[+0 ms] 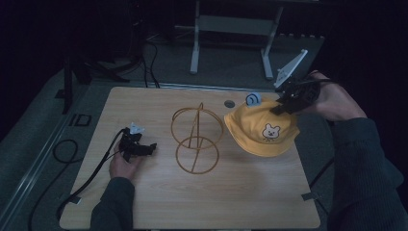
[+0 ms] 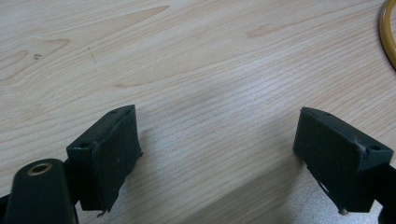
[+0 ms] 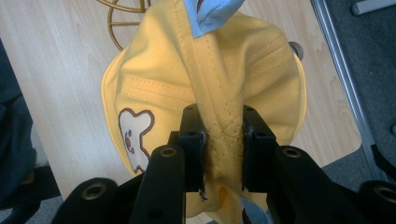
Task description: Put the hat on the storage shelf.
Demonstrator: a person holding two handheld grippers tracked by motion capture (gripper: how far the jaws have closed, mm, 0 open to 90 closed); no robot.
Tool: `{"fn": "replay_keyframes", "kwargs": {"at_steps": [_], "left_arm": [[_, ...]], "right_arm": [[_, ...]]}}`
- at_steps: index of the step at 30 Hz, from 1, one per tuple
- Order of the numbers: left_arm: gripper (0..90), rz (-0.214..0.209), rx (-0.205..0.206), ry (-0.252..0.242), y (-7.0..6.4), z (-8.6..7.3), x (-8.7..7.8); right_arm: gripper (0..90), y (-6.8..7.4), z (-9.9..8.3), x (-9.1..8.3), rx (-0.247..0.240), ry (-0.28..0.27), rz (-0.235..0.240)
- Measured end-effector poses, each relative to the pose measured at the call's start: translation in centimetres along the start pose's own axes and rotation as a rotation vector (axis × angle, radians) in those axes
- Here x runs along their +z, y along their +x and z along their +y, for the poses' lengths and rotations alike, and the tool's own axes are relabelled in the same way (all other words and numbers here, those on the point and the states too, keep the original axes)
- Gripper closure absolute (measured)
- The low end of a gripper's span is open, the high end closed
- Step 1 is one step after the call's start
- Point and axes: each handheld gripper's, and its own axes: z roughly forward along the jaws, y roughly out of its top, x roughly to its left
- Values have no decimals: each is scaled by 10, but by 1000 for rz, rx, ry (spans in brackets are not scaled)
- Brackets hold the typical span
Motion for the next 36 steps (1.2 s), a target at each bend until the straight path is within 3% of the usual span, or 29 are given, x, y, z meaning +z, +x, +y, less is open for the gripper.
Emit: {"fn": "replay_keyframes", "kwargs": {"at_steps": [18,36], "left_arm": [[142,0,0,0,0,0,0],[141,0,0,0,0,0,0]], "right_arm": [[741,-1,6,-10,-5,-43,-21],[743,-2,7,-16,8,-121,-47]]}}
